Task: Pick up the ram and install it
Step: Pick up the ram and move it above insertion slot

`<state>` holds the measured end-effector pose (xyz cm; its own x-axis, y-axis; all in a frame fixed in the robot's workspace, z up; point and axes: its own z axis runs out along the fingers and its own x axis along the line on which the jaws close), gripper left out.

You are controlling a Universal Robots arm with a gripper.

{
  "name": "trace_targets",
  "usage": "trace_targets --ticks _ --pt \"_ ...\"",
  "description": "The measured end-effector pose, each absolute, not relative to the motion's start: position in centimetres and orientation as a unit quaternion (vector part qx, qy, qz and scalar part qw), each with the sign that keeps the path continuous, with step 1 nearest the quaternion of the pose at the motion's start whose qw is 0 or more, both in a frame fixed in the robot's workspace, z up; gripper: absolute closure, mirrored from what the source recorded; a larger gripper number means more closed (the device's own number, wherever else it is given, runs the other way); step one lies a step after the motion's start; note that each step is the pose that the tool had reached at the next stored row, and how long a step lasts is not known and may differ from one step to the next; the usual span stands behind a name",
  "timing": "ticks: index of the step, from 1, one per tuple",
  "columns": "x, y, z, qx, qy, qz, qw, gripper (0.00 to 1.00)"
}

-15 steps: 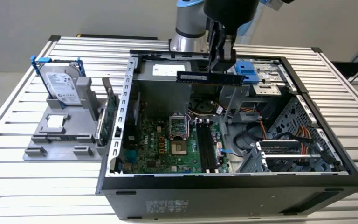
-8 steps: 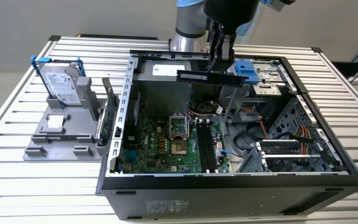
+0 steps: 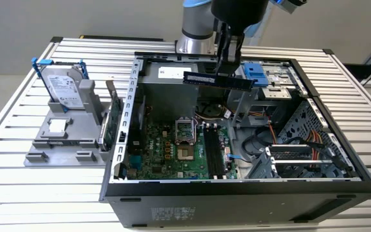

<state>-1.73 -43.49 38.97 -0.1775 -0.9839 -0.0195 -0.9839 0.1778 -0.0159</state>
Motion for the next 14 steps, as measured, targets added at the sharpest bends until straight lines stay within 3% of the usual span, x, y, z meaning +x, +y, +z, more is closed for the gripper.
trace_targets --ticks 14 --pt "-1.51 -43.73 38.97 -0.621 0.784 0.0 0.013 1.0"
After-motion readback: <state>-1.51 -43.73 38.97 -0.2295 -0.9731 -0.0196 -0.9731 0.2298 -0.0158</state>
